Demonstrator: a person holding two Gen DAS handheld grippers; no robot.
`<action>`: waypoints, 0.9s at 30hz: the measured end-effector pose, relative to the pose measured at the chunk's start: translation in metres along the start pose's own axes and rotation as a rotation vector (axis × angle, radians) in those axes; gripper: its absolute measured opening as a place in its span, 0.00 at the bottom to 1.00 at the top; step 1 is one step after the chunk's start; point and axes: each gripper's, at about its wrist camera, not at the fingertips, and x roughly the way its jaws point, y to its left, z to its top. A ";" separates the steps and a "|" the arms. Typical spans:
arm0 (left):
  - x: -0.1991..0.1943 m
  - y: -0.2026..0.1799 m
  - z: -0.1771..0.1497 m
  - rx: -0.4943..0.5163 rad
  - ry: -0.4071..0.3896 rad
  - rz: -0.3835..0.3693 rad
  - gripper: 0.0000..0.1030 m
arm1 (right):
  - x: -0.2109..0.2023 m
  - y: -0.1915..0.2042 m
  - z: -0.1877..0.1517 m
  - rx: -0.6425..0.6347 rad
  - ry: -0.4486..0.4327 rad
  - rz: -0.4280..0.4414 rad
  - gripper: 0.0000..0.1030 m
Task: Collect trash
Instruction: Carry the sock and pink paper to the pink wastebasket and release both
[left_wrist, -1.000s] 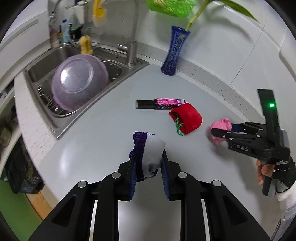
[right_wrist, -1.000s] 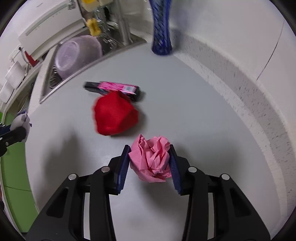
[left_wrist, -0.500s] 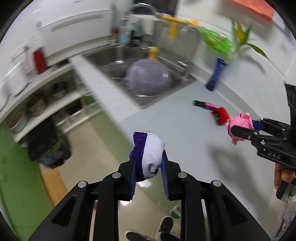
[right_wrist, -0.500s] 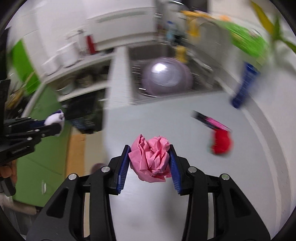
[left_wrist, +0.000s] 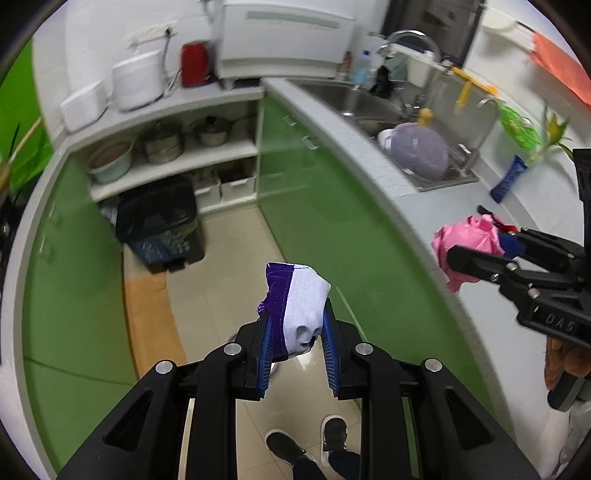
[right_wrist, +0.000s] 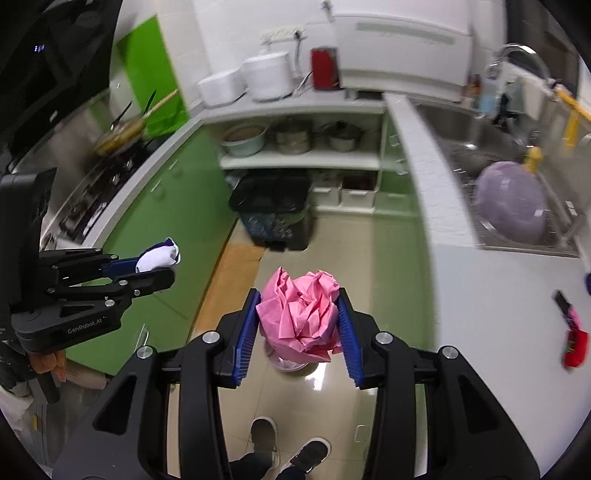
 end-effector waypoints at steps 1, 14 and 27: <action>0.011 0.009 -0.004 -0.016 0.009 -0.003 0.23 | 0.012 0.004 -0.002 -0.004 0.013 0.005 0.40; 0.269 0.101 -0.103 -0.130 0.090 -0.054 0.23 | 0.241 -0.023 -0.100 0.007 0.117 -0.027 0.40; 0.377 0.155 -0.155 -0.264 0.087 -0.022 0.95 | 0.383 -0.045 -0.169 -0.019 0.194 0.002 0.40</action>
